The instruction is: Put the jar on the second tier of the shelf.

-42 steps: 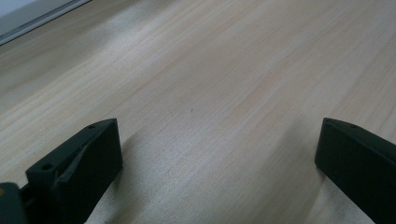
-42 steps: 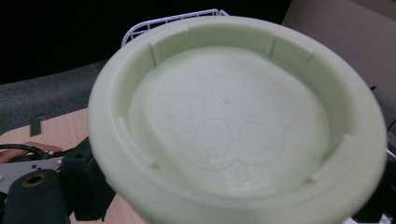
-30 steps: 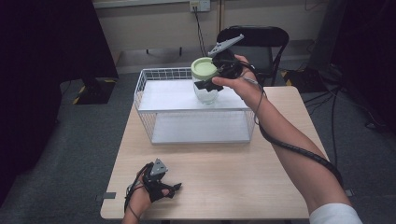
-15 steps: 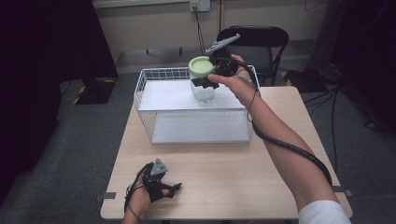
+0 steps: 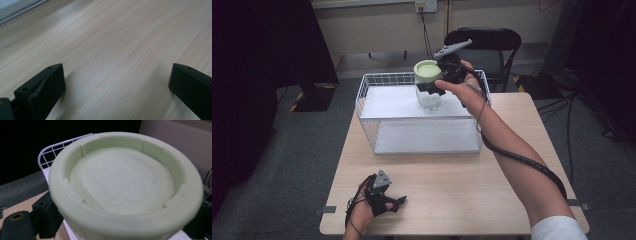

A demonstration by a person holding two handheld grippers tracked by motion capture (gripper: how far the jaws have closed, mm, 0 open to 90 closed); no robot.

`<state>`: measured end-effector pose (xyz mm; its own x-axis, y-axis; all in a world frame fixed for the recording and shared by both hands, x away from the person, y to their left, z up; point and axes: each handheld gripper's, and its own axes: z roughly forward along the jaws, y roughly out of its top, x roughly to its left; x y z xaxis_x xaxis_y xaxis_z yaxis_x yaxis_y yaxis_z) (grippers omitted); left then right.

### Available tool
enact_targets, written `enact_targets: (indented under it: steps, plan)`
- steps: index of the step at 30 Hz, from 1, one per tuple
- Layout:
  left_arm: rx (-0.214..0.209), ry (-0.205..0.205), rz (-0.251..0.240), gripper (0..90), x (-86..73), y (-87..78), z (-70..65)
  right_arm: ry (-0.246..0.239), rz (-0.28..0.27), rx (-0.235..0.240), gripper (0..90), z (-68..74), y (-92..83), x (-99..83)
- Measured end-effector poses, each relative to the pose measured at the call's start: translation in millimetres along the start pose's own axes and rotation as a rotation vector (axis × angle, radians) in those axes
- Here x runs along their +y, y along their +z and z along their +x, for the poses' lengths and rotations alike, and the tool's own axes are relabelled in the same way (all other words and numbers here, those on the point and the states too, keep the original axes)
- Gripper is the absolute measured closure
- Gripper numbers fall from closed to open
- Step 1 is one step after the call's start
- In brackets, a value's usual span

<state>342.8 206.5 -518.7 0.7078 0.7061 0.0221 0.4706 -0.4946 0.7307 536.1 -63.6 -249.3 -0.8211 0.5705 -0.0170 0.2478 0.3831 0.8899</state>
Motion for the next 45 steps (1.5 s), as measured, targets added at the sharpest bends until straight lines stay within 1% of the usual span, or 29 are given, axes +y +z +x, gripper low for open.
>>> enact_targets:
  steps: [6,12,16,21,25,30,31,33,36,38,45]
  plan:
    - [0.0,0.0,0.0,0.0,0.0,0.0,0.0,0.017,0.006,-0.022,1.4,-1.7,-1.1,-4.5]
    - [0.0,0.0,0.0,0.0,0.0,0.0,0.0,0.021,0.008,-0.017,0.0,-1.1,-7.1,-8.0]
    - [0.0,0.0,0.0,0.0,0.0,0.0,0.0,0.033,0.01,-0.027,0.0,0.9,-13.4,-9.6]
    - [0.0,0.0,0.0,0.0,0.0,0.0,0.0,0.05,0.011,-0.02,0.0,4.3,-21.3,-10.7]
    - [0.0,0.0,0.0,0.0,0.0,0.0,0.0,0.029,0.019,-0.016,0.0,10.7,-27.6,-11.9]
    - [0.0,0.0,0.0,0.0,0.0,0.0,0.0,0.025,0.014,-0.011,0.0,15.6,-33.9,-14.0]
    - [0.0,0.0,0.0,0.0,0.0,0.0,0.0,0.025,0.015,-0.001,0.0,18.0,-36.7,-15.5]
    - [0.0,0.0,0.0,0.0,0.0,0.0,0.0,0.022,0.014,0.001,0.0,20.3,-39.3,-16.9]
    - [0.0,0.0,0.0,0.0,0.0,0.0,0.0,0.026,0.01,0.006,0.0,21.7,-41.6,-18.6]
    - [0.0,0.0,0.0,0.0,0.0,0.0,0.0,0.03,0.004,0.017,0.0,24.1,-44.1,-21.6]
    - [0.0,0.0,0.0,0.0,0.0,0.0,0.0,0.032,-0.001,0.041,0.1,29.7,-45.9,-30.1]
